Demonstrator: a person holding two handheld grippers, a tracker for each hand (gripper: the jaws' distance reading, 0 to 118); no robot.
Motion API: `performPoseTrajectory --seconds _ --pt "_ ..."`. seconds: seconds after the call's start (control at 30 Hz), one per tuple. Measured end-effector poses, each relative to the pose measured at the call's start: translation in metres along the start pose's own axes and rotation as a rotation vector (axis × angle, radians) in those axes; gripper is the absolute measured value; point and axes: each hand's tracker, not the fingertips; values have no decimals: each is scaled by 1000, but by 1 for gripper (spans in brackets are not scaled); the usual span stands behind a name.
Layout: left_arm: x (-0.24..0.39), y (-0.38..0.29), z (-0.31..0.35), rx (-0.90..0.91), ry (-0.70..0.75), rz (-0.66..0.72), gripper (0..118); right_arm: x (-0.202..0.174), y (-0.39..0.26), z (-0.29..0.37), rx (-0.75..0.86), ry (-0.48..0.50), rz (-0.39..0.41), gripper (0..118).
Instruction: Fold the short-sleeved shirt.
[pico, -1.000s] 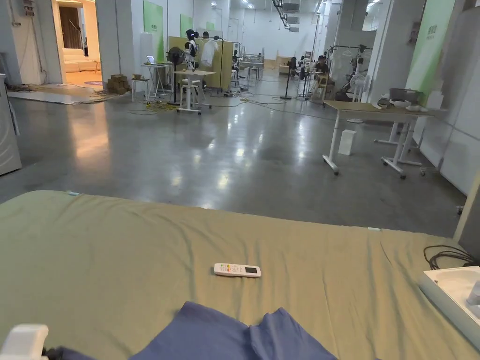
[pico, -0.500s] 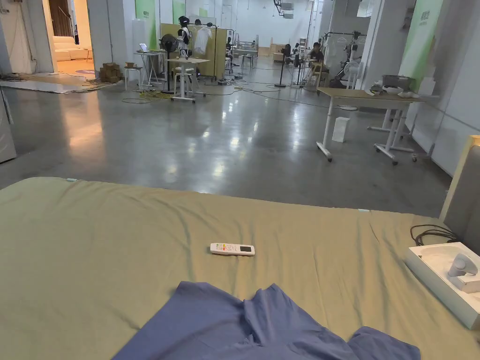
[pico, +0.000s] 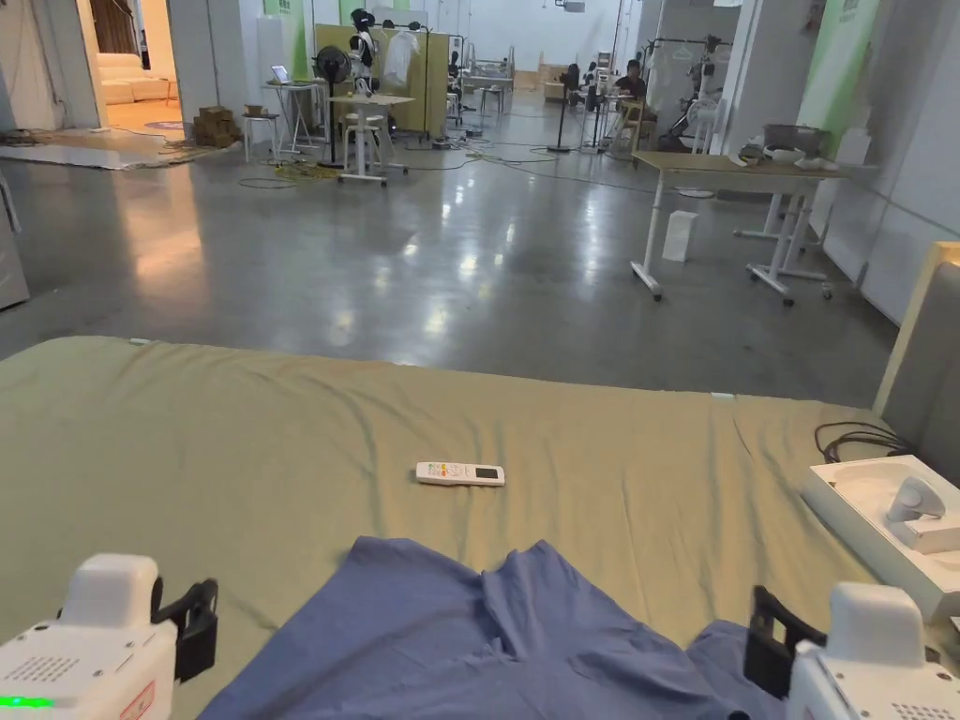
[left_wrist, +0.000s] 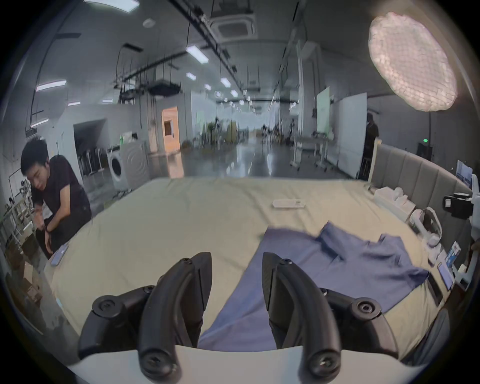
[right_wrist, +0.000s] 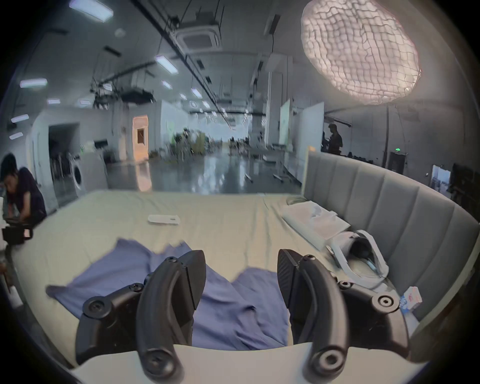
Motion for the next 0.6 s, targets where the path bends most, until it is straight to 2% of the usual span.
performPoseTrajectory --seconds 0.07,0.1,0.13,0.2,0.23,0.33,0.6 --pt "16 13 3 38 -41 26 36 -14 7 1 20 6 -5 58" --pt "24 19 4 55 -60 42 28 -19 9 1 31 8 -12 51" --pt "32 23 4 67 -64 44 12 -24 10 1 52 11 -18 37" --pt "47 30 4 83 -35 37 8 -34 10 3 80 -3 -24 12" --pt "52 33 5 89 -51 43 6 -38 10 5 89 -7 -24 5" --pt "61 37 7 99 -96 54 2 -41 9 4 94 28 -28 0" --pt "42 34 13 53 -113 28 2 -50 2 -2 69 67 23 0"
